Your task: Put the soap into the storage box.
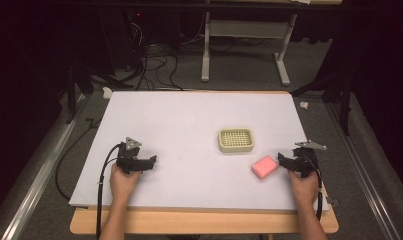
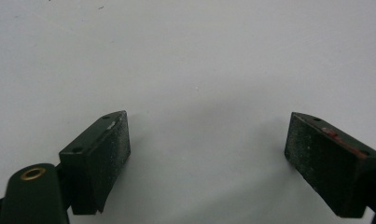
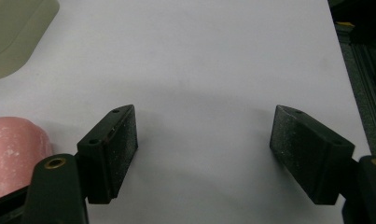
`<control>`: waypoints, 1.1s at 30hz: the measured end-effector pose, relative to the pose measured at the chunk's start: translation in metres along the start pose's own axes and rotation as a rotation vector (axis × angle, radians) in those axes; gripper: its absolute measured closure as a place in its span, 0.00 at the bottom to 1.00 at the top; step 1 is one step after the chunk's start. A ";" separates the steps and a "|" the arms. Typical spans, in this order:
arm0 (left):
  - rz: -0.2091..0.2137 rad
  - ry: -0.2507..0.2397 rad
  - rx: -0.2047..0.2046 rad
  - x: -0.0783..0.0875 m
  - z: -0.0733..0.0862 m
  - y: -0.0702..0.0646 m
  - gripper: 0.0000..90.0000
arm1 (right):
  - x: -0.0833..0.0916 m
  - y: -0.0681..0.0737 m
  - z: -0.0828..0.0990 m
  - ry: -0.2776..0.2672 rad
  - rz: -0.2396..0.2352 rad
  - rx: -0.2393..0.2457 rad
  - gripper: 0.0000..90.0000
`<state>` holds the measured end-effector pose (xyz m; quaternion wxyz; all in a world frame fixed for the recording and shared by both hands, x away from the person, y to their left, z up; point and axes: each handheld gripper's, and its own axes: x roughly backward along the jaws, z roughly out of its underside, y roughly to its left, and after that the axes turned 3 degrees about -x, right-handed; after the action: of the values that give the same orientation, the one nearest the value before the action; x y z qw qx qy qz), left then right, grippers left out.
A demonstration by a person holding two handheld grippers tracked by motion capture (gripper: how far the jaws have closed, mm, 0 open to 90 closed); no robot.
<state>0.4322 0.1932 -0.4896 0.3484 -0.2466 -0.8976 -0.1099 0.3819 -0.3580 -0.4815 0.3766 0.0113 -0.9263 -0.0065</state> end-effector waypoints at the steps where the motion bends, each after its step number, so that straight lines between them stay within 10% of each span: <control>1: 0.000 0.000 0.000 0.000 0.000 0.000 0.16 | 0.000 0.000 0.000 0.000 0.000 0.000 0.27; 33: -0.001 0.000 0.004 0.000 0.000 0.000 0.16 | 0.000 0.000 -0.001 0.012 -0.011 0.006 0.23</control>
<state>0.4323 0.1935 -0.4896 0.3487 -0.2453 -0.8981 -0.1084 0.3828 -0.3582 -0.4805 0.3821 0.0177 -0.9239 -0.0055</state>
